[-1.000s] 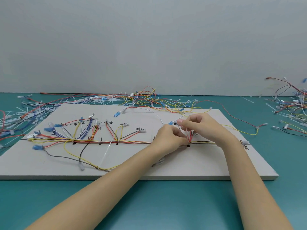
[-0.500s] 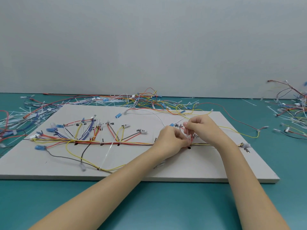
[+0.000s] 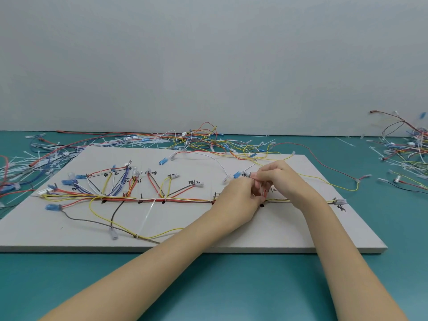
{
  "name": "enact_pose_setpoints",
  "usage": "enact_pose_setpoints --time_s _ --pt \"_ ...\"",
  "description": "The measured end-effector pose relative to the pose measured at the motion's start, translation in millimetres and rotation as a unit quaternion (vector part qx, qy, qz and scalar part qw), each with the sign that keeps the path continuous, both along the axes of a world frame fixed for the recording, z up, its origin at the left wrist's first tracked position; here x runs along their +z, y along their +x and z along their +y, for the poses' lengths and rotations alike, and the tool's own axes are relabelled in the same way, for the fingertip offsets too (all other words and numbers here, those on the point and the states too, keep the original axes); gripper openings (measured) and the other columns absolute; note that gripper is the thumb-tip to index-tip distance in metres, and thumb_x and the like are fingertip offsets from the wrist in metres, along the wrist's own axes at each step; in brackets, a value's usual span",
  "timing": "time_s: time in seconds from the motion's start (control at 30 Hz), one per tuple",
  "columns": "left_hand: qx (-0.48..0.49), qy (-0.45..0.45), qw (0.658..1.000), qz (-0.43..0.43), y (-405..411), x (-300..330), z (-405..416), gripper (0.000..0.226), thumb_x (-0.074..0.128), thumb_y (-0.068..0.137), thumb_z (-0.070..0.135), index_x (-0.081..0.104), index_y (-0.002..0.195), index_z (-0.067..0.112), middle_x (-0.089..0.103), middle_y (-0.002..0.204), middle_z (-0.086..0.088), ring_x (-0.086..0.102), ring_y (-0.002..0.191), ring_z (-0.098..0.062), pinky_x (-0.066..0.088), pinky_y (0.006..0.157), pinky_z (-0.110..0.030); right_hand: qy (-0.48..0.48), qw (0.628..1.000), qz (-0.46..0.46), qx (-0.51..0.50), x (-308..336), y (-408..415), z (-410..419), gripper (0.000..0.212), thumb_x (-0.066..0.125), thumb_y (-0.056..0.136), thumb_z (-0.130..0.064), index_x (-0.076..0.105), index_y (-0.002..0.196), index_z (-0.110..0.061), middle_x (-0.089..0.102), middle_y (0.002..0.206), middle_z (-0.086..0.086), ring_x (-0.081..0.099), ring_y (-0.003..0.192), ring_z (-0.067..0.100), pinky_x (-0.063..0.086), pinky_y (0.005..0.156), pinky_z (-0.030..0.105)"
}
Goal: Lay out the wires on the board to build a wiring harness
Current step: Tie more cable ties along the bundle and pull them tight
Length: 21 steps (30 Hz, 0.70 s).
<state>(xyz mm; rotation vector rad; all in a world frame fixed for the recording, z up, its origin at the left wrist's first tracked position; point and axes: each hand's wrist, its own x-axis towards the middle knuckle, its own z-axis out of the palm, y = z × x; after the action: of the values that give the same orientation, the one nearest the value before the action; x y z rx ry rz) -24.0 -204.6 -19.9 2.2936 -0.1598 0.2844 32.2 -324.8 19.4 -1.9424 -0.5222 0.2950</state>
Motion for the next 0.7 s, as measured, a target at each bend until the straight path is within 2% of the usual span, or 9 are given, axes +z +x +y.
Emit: enact_pose_setpoints --time_s 0.13,0.2,0.27,0.33,0.37,0.47,0.53,0.6,0.7 --pt "0.002 0.007 1.0 0.011 1.2 0.9 2.2 0.006 0.066 0.086 0.02 0.064 0.081 0.018 0.054 0.066 0.014 0.048 0.062 -0.001 0.035 0.058 -0.019 0.055 0.997 -0.013 -0.043 0.0 -0.5 3.5 0.037 0.054 0.094 -0.006 0.06 0.059 0.0 0.056 0.05 0.006 0.049 0.048 0.019 0.037 0.054 0.028" --pt "0.001 0.003 1.0 0.024 0.6 5.0 5.5 0.012 0.067 0.086 0.023 0.065 0.075 0.018 0.053 0.063 0.014 0.048 0.058 0.002 0.033 0.052 -0.011 0.101 0.99 -0.029 -0.092 -0.2 2.4 5.2 0.038 0.049 0.099 -0.013 0.062 0.065 0.0 0.058 0.053 0.002 0.051 0.047 0.008 0.039 0.051 0.02" --pt "-0.007 -0.006 0.999 0.036 0.4 12.3 9.0 0.019 0.065 0.088 0.024 0.066 0.07 0.015 0.058 0.064 0.009 0.049 0.057 0.002 0.034 0.052 -0.014 0.111 0.982 -0.051 -0.145 -2.3 7.8 2.8 0.038 0.046 0.101 -0.019 0.064 0.074 0.001 0.06 0.061 0.005 0.053 0.051 0.004 0.041 0.051 0.015" --pt "0.009 0.002 1.0 0.024 0.9 20.3 15.0 0.022 0.062 0.09 0.023 0.068 0.075 0.008 0.066 0.074 -0.003 0.056 0.069 -0.01 0.041 0.063 -0.028 0.055 0.976 -0.092 -0.191 -7.5 14.9 -3.4 0.033 0.048 0.098 -0.019 0.066 0.076 -0.003 0.063 0.069 0.006 0.057 0.064 0.011 0.045 0.062 0.024" --pt "0.031 0.016 0.999 0.006 1.6 24.2 19.6 0.022 0.06 0.091 0.023 0.069 0.079 0.007 0.067 0.08 -0.006 0.057 0.076 -0.016 0.043 0.068 -0.03 0.014 0.972 -0.11 -0.205 -10.3 18.3 -7.1 0.028 0.05 0.095 -0.017 0.067 0.075 -0.005 0.064 0.071 0.005 0.056 0.068 0.015 0.044 0.064 0.028" --pt "0.096 0.123 0.986 -0.061 7.2 30.4 39.1 0.018 0.056 0.092 0.022 0.069 0.087 0.011 0.066 0.093 -0.004 0.055 0.093 -0.022 0.045 0.078 -0.034 -0.083 0.966 -0.112 -0.219 -17.2 23.9 -14.8 0.019 0.057 0.088 -0.017 0.063 0.071 -0.012 0.06 0.068 -0.002 0.051 0.067 0.016 0.036 0.057 0.026" --pt "0.12 0.205 0.97 -0.042 11.9 29.5 52.3 0.018 0.053 0.092 0.025 0.069 0.09 0.017 0.066 0.1 -0.001 0.053 0.102 -0.023 0.045 0.084 -0.036 -0.107 0.966 -0.093 -0.215 -20.2 24.9 -15.3 0.017 0.061 0.087 -0.019 0.063 0.072 -0.012 0.058 0.067 -0.003 0.051 0.067 0.017 0.036 0.057 0.026" --pt "0.116 0.219 0.968 0.032 16.3 26.4 64.2 0.015 0.055 0.091 0.029 0.068 0.089 0.021 0.066 0.1 0.001 0.056 0.1 -0.022 0.046 0.083 -0.034 -0.141 0.962 -0.084 -0.216 -23.1 24.2 -12.5 0.017 0.064 0.085 -0.022 0.065 0.074 -0.009 0.058 0.067 0.0 0.052 0.069 0.02 0.037 0.06 0.028" --pt "0.061 0.145 0.984 0.085 19.7 19.5 75.8 0.01 0.066 0.086 0.028 0.065 0.086 0.018 0.064 0.086 0.005 0.061 0.079 -0.016 0.048 0.07 -0.029 -0.211 0.944 -0.056 -0.248 -26.4 20.9 -6.1 0.017 0.069 0.078 -0.026 0.064 0.073 -0.01 0.059 0.069 0.004 0.055 0.076 0.027 0.039 0.065 0.031"
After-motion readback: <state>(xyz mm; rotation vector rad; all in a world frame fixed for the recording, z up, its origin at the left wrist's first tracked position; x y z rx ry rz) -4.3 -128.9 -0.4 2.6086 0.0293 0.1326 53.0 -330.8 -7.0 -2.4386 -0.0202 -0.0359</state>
